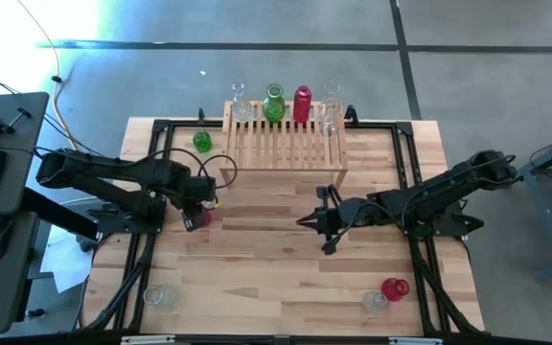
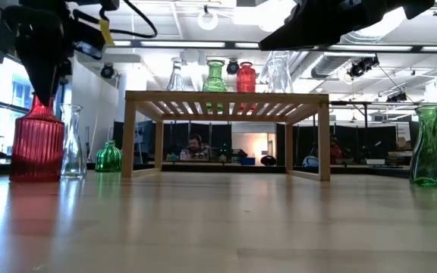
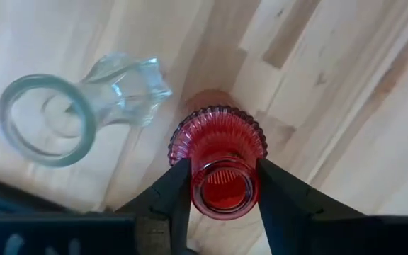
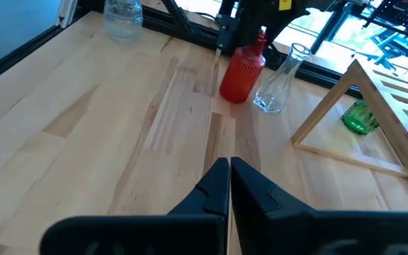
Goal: Sort vases onto shelf
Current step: Put the red vase on the shelf aligned with the other red vase
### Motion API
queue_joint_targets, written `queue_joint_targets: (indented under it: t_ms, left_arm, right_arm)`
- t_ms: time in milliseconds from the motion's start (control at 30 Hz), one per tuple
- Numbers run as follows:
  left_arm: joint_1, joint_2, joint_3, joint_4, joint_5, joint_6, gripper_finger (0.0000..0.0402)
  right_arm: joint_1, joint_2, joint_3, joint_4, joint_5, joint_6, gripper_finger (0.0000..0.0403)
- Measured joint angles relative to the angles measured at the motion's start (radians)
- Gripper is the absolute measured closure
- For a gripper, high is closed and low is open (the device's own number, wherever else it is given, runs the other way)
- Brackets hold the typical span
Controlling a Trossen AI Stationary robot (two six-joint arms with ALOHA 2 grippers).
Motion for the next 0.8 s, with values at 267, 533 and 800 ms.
queue_joint_targets:
  t_ms: [267, 533, 800]
  left_arm:
    - [-0.003, 0.001, 0.044, 0.125, 0.075, 0.0, 0.0285]
    - [-0.014, 0.109, 0.157, 0.249, 0.095, 0.083, 0.0285]
    - [0.0, 0.387, 0.374, 0.239, 0.093, 0.343, 0.0285]
  right_arm:
    - [0.0, 0.0, 0.0, -0.063, -0.002, 0.068, 0.0402]
    - [0.0, 0.0, 0.0, -0.084, -0.004, 0.098, 0.0402]
    - [0.0, 0.0, 0.0, -0.131, -0.006, 0.147, 0.0402]
